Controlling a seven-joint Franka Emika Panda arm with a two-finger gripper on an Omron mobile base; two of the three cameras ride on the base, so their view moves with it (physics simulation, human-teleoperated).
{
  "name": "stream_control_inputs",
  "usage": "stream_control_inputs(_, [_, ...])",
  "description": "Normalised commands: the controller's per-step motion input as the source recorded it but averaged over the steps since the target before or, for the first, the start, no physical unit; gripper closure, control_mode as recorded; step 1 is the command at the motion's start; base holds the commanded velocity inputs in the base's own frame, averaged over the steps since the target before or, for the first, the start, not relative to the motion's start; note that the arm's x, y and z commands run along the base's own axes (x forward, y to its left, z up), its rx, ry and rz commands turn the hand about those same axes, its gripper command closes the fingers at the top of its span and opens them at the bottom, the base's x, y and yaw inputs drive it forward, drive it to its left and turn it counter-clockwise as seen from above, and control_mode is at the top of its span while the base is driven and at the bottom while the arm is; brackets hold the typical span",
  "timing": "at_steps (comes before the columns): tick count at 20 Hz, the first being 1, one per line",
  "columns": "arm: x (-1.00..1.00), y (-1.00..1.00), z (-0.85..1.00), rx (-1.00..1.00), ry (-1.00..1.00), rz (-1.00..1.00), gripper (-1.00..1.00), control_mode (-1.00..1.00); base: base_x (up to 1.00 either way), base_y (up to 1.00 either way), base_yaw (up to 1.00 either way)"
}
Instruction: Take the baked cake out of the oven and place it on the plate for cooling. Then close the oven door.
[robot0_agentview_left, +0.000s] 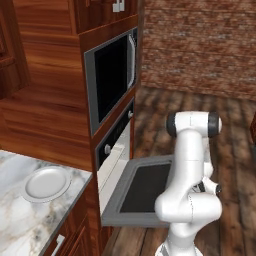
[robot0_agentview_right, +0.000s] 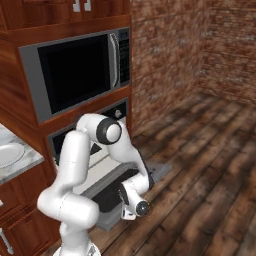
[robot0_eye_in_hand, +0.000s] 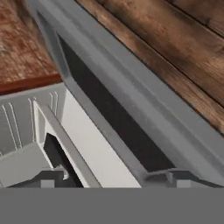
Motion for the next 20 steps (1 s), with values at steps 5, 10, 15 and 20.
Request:
stream_control_inputs(5, [-0.27,-0.85,0.56,0.09,0.0,-0.12,-1.0,-1.0,0.0,0.0,0.0])
stream_control_inputs(10, [-0.18,-0.29,0.66,0.11,0.0,-0.06,-1.0,-1.0,0.0,0.0,0.0])
stream_control_inputs(15, [0.01,0.28,0.55,0.11,0.08,0.0,-1.0,-1.0,0.0,0.0,0.0])
stream_control_inputs(20, [0.1,0.67,0.38,0.03,0.13,0.09,-1.0,-1.0,0.0,0.0,0.0])
